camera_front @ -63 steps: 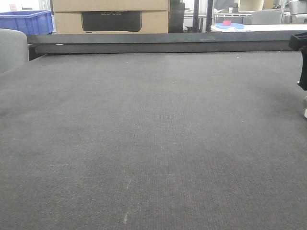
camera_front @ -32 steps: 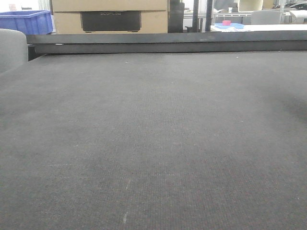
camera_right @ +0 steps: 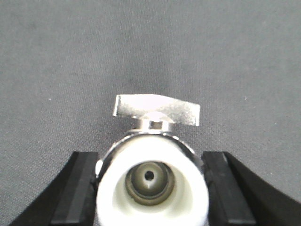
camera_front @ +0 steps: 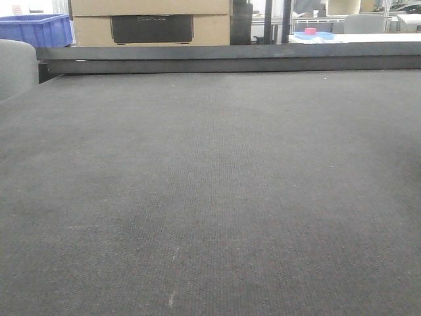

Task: Place valve from conveyor to right shelf box
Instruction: 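Close both grippers around the valve bodies, then lift both held valves up off the conveyor belt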

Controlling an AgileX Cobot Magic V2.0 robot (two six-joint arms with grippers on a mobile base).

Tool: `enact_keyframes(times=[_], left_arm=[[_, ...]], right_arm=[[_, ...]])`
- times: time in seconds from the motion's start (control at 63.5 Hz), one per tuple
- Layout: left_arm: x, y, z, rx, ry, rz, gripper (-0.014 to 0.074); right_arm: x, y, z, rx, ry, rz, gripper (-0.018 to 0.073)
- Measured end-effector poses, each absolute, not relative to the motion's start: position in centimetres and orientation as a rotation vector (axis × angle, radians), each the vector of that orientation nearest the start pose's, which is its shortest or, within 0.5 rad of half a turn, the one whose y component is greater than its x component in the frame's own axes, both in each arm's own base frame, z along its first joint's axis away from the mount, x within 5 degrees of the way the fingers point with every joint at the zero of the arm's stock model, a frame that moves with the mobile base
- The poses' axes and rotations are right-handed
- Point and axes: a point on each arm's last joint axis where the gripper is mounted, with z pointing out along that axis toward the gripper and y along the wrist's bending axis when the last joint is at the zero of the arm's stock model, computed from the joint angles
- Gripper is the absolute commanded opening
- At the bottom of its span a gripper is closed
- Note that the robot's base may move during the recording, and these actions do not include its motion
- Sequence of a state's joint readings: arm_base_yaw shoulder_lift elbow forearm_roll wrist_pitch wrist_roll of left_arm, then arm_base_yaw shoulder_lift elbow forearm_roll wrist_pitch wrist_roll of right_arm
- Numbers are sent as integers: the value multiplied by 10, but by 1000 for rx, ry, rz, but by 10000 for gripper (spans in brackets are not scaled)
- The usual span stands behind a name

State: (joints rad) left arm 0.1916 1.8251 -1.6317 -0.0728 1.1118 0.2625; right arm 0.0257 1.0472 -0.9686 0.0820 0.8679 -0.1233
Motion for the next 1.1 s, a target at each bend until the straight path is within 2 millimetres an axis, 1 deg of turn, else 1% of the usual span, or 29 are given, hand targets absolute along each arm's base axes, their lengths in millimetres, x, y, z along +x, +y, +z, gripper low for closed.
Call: enact_keyframes(times=[0.095, 0.205, 0.52, 0.599, 0.662, 0.741, 0.851, 0.867, 0.93, 1.024, 1.103], left_arm=[[393, 70, 279, 74, 2818, 5, 601], [399, 71, 266, 75, 2841, -2, 601], [405, 74, 252, 81, 2863, 14, 598], [406, 74, 247, 81, 2875, 10, 573], [408, 75, 242, 81, 2883, 10, 516], [409, 75, 239, 81, 2886, 9, 393], [410, 75, 238, 81, 2884, 10, 111], [410, 75, 238, 81, 2883, 8, 49], [410, 75, 239, 85, 2881, 9, -107], [409, 75, 240, 80, 2888, 6, -111], [406, 74, 245, 75, 2895, 2, -111]], right_arm=[[201, 11, 342, -145, 2425, 56, -154], [201, 11, 342, -144, 2427, 61, -154], [201, 12, 342, -140, 2427, 70, -154], [201, 12, 342, -140, 2427, 70, -154], [201, 12, 342, -140, 2427, 70, -154], [201, 12, 342, -140, 2427, 70, -154], [201, 12, 342, -140, 2427, 70, -154], [201, 12, 342, -140, 2425, 70, -154], [202, 12, 343, -139, 2421, 72, -154], [202, 12, 343, -137, 2410, 71, -154], [203, 12, 344, -136, 2401, 70, -154]])
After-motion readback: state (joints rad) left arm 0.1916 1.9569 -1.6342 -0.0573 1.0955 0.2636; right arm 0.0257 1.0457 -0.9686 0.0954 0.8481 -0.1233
